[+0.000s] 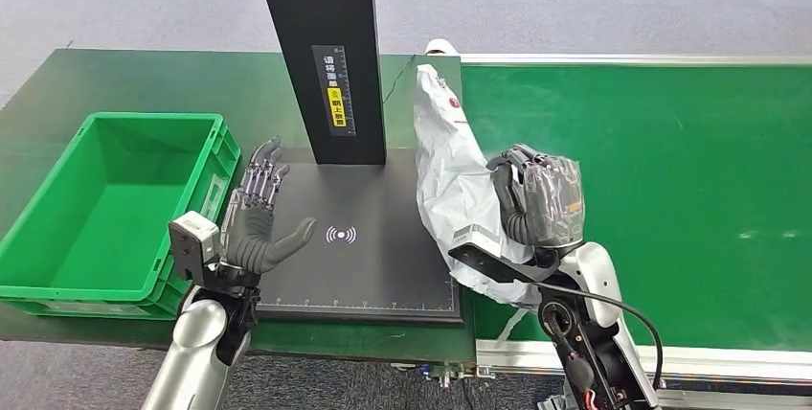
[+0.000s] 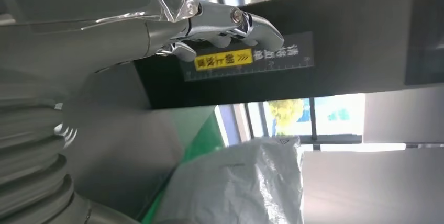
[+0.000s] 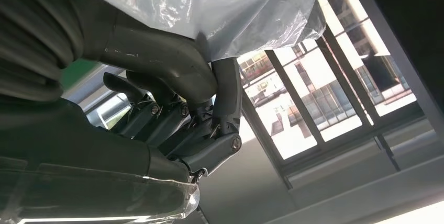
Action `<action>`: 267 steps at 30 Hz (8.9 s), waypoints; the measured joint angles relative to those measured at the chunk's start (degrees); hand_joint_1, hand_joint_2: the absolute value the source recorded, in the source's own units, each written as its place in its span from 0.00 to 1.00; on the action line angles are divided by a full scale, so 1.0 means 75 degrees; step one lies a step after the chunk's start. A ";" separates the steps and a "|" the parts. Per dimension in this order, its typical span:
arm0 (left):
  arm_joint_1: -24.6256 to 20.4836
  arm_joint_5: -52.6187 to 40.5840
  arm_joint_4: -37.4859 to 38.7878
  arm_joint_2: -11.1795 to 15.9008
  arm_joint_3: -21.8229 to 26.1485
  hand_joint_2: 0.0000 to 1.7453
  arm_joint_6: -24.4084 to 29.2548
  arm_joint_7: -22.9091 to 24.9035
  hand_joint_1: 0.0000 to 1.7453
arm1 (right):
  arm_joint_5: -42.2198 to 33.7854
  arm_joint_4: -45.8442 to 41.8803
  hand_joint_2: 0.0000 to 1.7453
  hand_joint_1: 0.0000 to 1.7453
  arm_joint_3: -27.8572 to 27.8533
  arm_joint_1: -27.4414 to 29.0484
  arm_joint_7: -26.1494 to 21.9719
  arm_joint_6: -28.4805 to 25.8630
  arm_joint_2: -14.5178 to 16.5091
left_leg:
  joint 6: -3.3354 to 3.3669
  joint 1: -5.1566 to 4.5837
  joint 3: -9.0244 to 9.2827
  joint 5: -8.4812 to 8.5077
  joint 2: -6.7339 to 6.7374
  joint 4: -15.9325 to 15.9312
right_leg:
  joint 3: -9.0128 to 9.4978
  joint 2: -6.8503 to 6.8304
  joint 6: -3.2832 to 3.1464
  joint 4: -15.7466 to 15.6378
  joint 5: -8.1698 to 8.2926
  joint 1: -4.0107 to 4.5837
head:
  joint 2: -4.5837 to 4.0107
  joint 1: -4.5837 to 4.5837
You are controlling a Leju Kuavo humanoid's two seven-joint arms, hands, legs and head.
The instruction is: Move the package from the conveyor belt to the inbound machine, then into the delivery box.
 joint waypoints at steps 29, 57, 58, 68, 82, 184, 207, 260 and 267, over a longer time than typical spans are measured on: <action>0.0415 0.0751 -0.1566 -0.0460 0.0214 1.00 0.3808 -0.1639 0.00 | -0.1650 0.1919 1.00 1.00 0.1563 -0.1646 -0.1189 0.2348 0.0944 | -0.0001 0.0004 0.0004 0.0002 0.0002 -0.0002 | 0.0000 0.0001 -0.0001 0.0002 0.0000 0.0004 | 0.0000 0.0001; 0.0487 0.1394 -0.1929 -0.0518 0.0474 1.00 0.2948 -0.1298 0.00 | -0.2704 0.3376 1.00 0.48 0.3366 -0.2652 -0.0831 0.3668 0.1452 | 0.0000 0.0002 0.0003 0.0004 0.0000 0.0000 | 0.0002 0.0000 -0.0001 0.0003 0.0000 0.0003 | 0.0000 0.0000; 0.0495 0.1398 -0.1929 -0.0525 0.0492 1.00 0.2919 -0.1288 0.00 | -0.2531 0.3448 1.00 0.23 0.3381 -0.2684 -0.0614 0.3433 0.1460 | 0.0000 0.0002 0.0003 0.0004 0.0000 0.0000 | 0.0001 0.0000 -0.0001 0.0003 0.0000 0.0003 | 0.0000 0.0000; 0.0598 0.1549 -0.1949 -0.0547 0.0564 1.00 0.2394 -0.1082 0.00 | -0.1205 0.4117 1.00 0.00 0.2793 -0.2773 0.0814 0.1310 0.1499 | 0.0000 0.0002 0.0009 0.0005 0.0006 0.0001 | 0.0001 0.0003 -0.0001 0.0003 0.0001 0.0003 | 0.0000 0.0001; 0.0527 0.1491 -0.1918 -0.0639 0.0513 1.00 0.2178 -0.0918 0.00 | -0.2541 0.3867 1.00 0.00 0.1773 -0.2197 -0.0967 0.1008 0.1469 | 0.0000 0.0002 0.0010 0.0005 0.0005 0.0001 | -0.0001 0.0003 -0.0001 0.0002 0.0001 0.0003 | 0.0000 0.0000; -0.0731 -0.6249 0.1848 0.0235 -0.2538 1.00 -0.0542 0.2542 1.00 | -0.2738 -0.1358 1.00 0.00 -0.0343 0.0064 -0.0848 0.0276 0.0007 | 0.0000 0.0000 0.0013 0.0001 0.0027 0.0001 | 0.0001 0.0015 -0.0003 -0.0001 0.0005 0.0000 | 0.0000 0.0000; -0.0632 -0.6223 0.1763 0.0212 -0.2438 1.00 0.0515 0.2283 1.00 | -0.2508 -0.1559 1.00 0.00 -0.0328 0.0363 -0.0759 0.0365 -0.0180 | 0.0000 0.0000 0.0013 0.0001 0.0025 0.0000 | 0.0002 0.0015 -0.0003 -0.0001 0.0005 0.0001 | 0.0000 0.0000; -0.4706 -0.8631 0.4496 0.2196 0.1124 0.00 0.4951 0.4374 1.00 | -0.2552 -0.1279 1.00 0.00 -0.0316 0.0262 -0.0906 0.0156 -0.0709 | -0.0008 0.0005 0.0008 0.0023 0.0040 -0.0001 | -0.0011 0.0024 -0.0022 0.0009 0.0022 0.0008 | 0.0000 0.0000; -0.4747 -0.8661 0.5541 0.2587 0.1399 0.00 0.4661 0.4707 1.00 | -0.2493 -0.1208 1.00 0.00 -0.0267 0.0105 -0.0872 0.0249 -0.0737 | -0.0007 0.0004 -0.0008 0.0022 0.0041 -0.0002 | -0.0021 0.0025 -0.0022 0.0009 0.0021 0.0007 | 0.0000 0.0001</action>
